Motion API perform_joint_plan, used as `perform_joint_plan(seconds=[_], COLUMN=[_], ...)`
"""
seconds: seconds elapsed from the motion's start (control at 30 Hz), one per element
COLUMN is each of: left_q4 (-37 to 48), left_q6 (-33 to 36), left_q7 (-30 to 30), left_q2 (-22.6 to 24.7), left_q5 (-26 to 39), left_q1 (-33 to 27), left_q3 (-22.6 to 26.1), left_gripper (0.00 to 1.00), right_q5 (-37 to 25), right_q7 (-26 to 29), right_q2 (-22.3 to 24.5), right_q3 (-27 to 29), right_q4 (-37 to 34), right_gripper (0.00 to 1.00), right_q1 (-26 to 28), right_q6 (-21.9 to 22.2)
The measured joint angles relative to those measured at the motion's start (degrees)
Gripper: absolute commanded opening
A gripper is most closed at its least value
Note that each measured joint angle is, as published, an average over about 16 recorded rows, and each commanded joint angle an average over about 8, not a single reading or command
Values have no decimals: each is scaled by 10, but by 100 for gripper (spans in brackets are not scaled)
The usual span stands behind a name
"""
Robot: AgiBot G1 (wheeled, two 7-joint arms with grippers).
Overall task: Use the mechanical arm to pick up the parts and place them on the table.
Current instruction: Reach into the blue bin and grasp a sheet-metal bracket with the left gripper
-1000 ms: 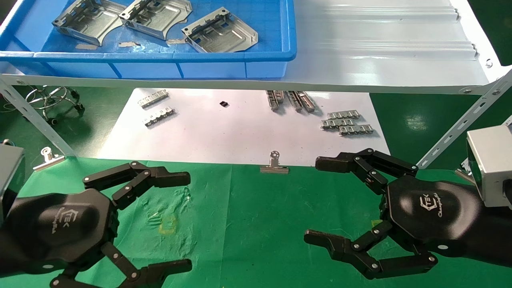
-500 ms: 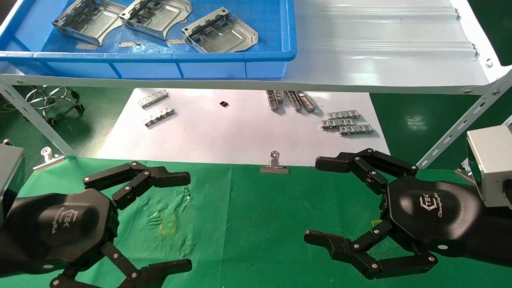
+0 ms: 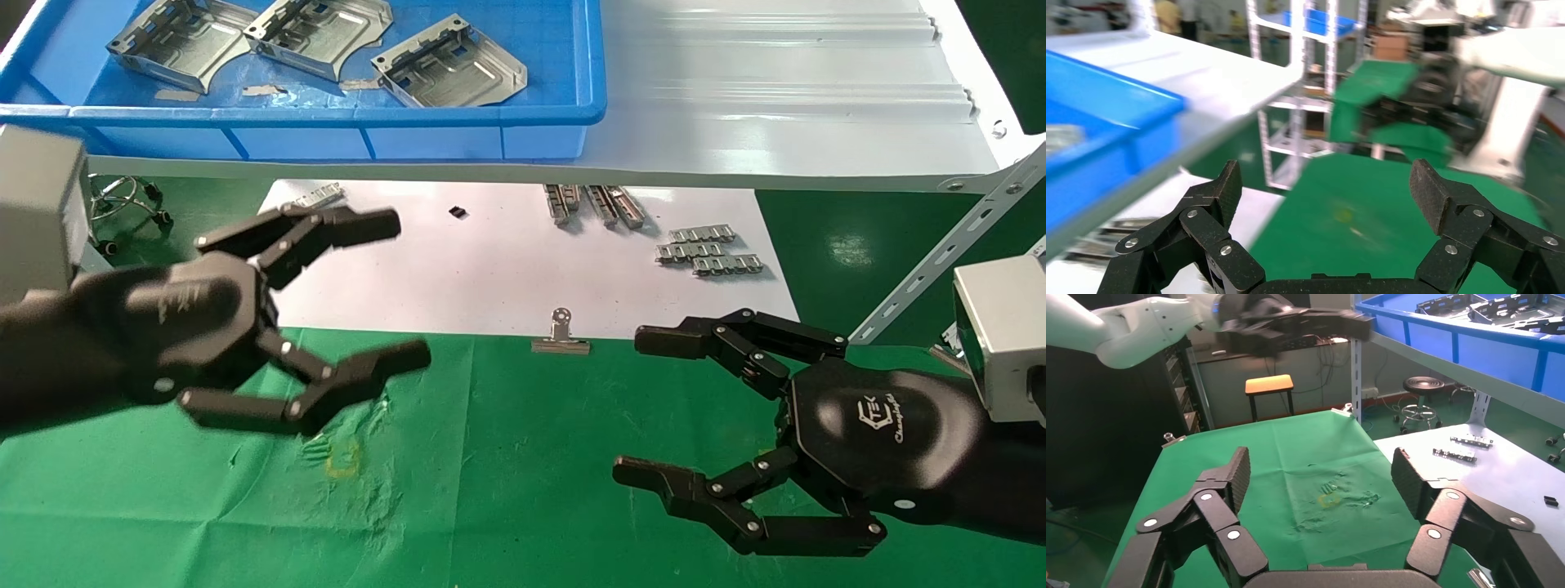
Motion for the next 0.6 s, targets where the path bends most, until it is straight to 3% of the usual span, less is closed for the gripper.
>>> perform_joint_plan(seconds=[0.27,0.6], left_q4=[114,340], left_q6=[-38,-89], left_q7=[10,78], left_q2=[69,167], left_q5=[62,177], left_q1=[-111,-284], left_q3=[30,84], left_gripper=[100,100], right_q5=[0,0], right_q7=[0,0], right_q2=[0,0], right_q3=[0,0], right_q4=[0,0], right_gripper=[0,0], right_q1=[0,0], right_q6=[0,0])
